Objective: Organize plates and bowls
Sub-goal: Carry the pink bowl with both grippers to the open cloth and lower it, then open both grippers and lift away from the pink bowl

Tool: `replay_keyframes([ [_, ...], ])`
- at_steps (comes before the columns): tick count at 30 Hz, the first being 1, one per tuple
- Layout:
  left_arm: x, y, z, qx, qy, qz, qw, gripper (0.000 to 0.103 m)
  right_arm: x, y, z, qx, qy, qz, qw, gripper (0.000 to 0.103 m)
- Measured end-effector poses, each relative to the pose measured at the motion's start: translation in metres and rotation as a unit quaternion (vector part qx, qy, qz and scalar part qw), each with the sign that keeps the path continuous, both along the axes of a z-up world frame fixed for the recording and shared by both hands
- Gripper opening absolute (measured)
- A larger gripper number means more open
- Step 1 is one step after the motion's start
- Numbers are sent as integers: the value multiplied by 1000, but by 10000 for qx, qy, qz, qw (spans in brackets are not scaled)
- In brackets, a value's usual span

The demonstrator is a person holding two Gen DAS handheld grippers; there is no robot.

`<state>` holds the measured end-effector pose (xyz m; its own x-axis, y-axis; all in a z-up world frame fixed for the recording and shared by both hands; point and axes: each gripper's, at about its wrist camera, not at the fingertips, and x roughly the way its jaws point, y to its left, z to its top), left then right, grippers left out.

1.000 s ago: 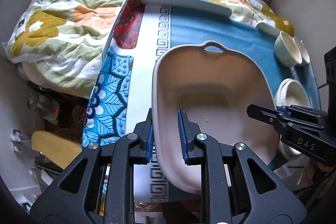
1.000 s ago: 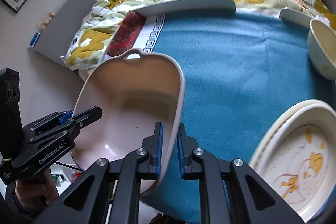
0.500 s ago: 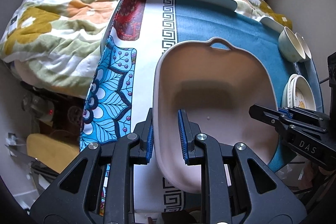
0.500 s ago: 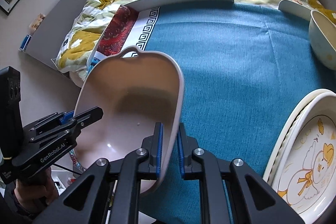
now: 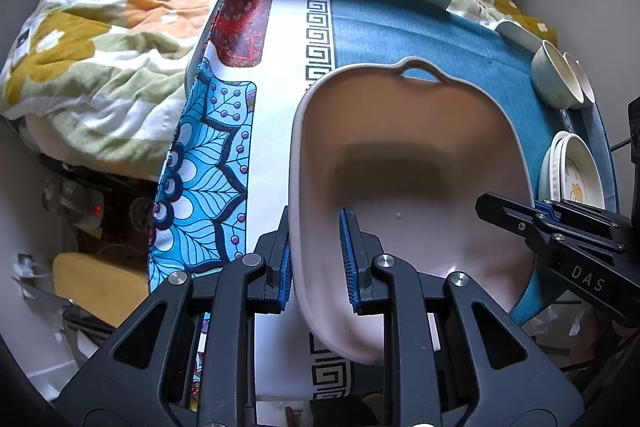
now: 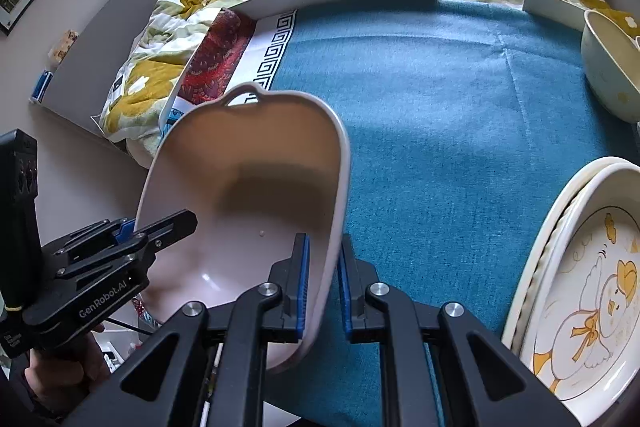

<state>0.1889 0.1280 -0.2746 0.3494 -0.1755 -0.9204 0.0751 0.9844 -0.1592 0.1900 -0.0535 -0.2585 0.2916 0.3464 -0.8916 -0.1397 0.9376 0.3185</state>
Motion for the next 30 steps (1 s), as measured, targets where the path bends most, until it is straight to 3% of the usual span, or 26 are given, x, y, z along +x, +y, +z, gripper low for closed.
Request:
replay_keyframes([
  [15,2,0,6,47,-115,57,9999,18,-3,-6,11,24,-168,-24,9999,14],
  [17,2,0,9,56,-152,77,9998,18,-3,-10,16,46,-225,-36,9997,20],
  [19,2,0,10,66,-172,90,9998,20,-4,-11,20,59,-287,-57,9996,35],
  [20,2,-1,10,84,-177,89,9998,24,-3,-12,20,91,-289,-44,9995,52],
  [21,2,-2,11,109,-181,87,9997,40,-2,-11,21,111,-273,-14,9996,63],
  [22,2,-2,12,117,-187,82,9997,70,-3,-11,21,108,-275,4,9996,66],
  [24,-1,-3,17,57,-300,100,9995,92,-4,-11,23,46,-308,34,9995,67],
  [30,-13,1,51,5,-487,288,9984,92,-17,-21,51,247,-636,135,9976,67],
])
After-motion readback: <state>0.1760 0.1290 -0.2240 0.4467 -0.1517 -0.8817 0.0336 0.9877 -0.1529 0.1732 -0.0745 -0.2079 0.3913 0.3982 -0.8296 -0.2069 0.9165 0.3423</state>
